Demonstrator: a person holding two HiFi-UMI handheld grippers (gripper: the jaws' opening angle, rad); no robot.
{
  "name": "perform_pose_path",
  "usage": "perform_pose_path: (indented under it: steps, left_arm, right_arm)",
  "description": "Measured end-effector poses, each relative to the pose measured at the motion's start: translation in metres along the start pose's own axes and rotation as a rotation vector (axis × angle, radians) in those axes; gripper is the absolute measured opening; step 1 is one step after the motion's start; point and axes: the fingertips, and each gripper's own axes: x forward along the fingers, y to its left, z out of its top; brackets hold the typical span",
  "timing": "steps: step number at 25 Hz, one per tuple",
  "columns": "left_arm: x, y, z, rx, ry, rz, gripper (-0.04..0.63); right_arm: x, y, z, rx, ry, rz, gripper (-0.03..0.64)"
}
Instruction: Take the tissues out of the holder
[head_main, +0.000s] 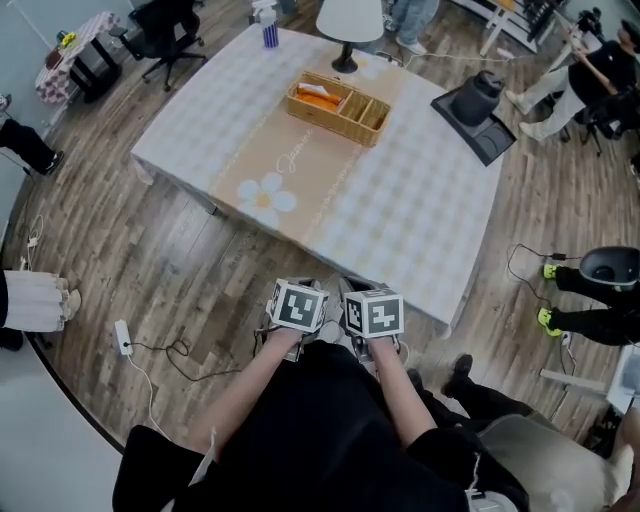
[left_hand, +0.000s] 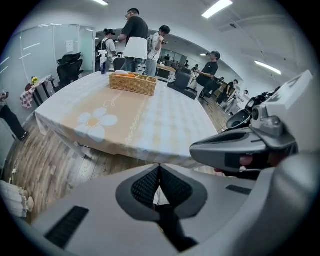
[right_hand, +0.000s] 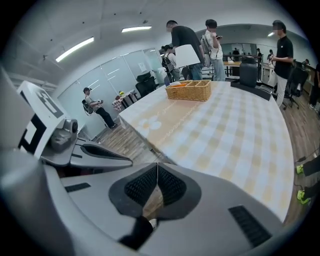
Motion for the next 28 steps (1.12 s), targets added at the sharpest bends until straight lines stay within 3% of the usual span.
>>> perform_pose_path:
  steps: [7,14,20,28]
  left_arm:
    - [0.000,-0.011,0.001,-0.045,-0.014,0.027,0.002]
    - [-0.005,0.028,-0.021,-0.091,-0.032,0.034,0.002]
    - [0.008,0.024,-0.001,-0.093,-0.044,0.031,0.002]
    - [0.039,0.041,0.056,-0.089,-0.062,-0.005,0.002]
  right_arm:
    - [-0.009,-0.010,-0.007,-0.014,0.009,0.032,0.014]
    - [0.022,0.023,-0.011,-0.045,0.015,0.048,0.014]
    - [0.021,0.007,0.004,-0.058,-0.004,0.052,0.014]
    - [0.043,-0.017,0.060,-0.089,-0.030,0.040,0.015]
